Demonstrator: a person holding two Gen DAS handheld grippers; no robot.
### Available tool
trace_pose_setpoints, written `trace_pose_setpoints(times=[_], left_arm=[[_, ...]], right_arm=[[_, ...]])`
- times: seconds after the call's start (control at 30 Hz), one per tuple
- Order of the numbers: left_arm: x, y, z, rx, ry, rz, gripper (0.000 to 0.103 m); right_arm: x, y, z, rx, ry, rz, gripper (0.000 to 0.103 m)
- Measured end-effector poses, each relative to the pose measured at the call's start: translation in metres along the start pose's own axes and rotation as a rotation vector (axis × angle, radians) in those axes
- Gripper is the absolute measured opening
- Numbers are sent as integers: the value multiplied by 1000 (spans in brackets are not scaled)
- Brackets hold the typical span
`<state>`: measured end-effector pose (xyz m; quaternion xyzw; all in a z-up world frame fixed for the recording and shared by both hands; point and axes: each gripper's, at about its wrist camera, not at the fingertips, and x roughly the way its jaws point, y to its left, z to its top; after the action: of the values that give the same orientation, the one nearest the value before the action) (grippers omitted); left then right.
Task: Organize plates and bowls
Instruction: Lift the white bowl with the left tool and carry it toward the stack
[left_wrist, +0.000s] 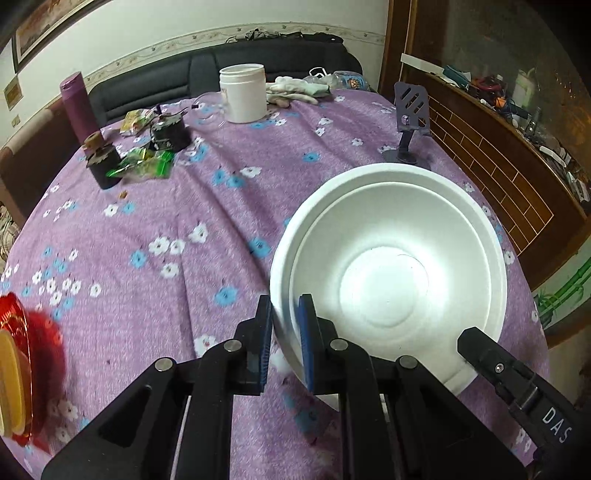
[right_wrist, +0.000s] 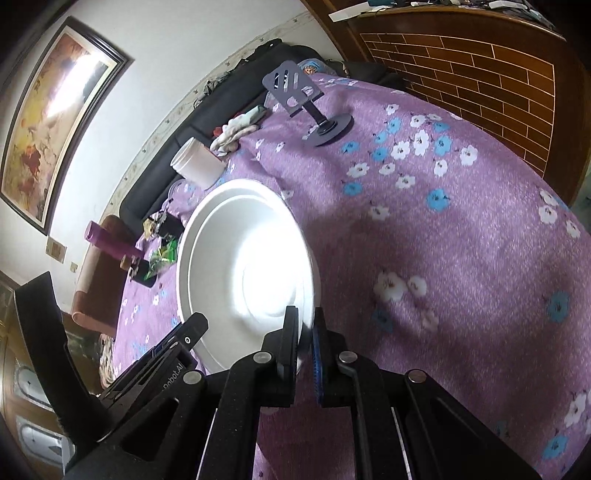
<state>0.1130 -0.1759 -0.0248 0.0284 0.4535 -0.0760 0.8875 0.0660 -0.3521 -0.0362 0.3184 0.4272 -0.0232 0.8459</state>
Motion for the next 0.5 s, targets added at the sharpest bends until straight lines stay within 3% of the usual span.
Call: trace_pose_setpoints(times=[0.5], left_arm=[[-12, 26, -27, -42, 11, 2, 12]], right_arm=[[-5, 15, -30, -39, 25, -1, 7]])
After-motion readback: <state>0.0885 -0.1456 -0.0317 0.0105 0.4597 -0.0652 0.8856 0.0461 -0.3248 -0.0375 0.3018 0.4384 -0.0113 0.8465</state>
